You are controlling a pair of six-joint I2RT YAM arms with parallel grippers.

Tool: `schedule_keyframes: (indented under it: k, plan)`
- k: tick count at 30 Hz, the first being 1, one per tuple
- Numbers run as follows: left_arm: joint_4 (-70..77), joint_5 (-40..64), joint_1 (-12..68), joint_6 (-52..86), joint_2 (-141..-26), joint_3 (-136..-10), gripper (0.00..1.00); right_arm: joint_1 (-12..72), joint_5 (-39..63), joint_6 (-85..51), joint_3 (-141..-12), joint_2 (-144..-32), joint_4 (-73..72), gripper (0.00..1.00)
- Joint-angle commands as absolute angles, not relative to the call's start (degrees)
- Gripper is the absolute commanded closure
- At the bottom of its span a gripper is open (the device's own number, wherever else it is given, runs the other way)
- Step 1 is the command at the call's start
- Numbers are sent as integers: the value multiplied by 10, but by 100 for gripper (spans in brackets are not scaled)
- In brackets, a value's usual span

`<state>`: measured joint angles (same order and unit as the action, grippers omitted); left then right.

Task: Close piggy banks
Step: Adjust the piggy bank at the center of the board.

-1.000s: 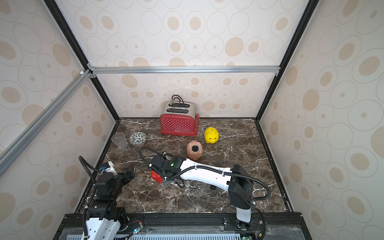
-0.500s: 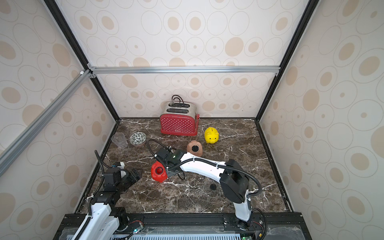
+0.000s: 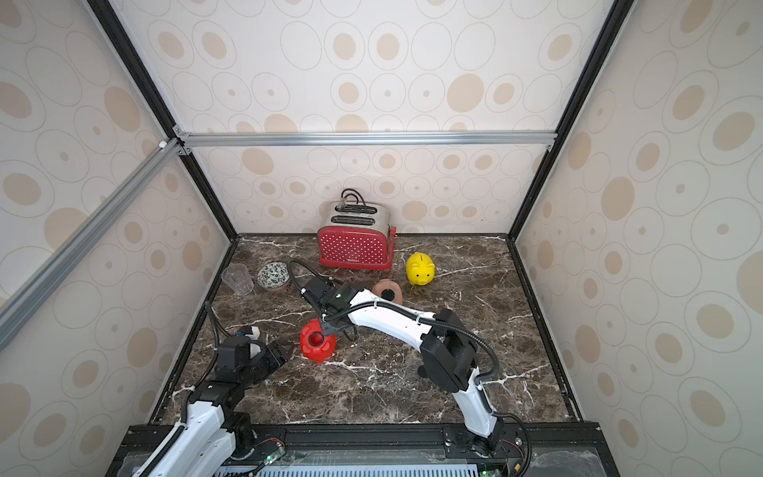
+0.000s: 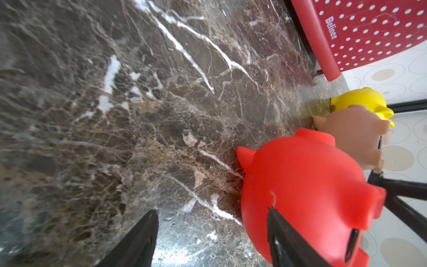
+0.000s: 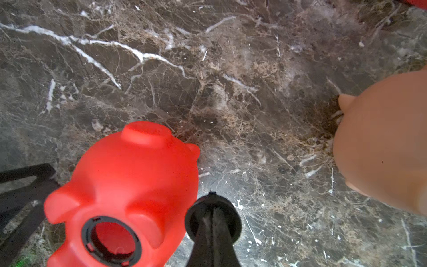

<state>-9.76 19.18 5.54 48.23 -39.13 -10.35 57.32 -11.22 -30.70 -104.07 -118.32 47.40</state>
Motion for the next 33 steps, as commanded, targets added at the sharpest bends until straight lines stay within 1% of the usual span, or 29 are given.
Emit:
schedule_keyframes:
  k: [1, 7, 15, 25, 28, 33]
  plan:
    - [-58, 205, 59, 492, -411, -96, 28, 567, -98, -295, -1063, -1206, 492, 100]
    - [-21, 214, 74, 504, -438, -89, 30, 565, -92, -288, -1090, -1222, 506, 100]
    - [-12, 213, 83, 514, -432, -80, 32, 563, -77, -281, -1113, -1240, 516, 100]
    - [0, 234, 91, 516, -443, -77, 32, 560, -47, -271, -1155, -1270, 528, 100]
    - [-2, 243, 91, 516, -440, -75, 32, 560, -42, -269, -1164, -1277, 531, 100]
    - [-48, 242, 91, 508, -408, -77, 31, 558, -37, -262, -1182, -1288, 538, 100]
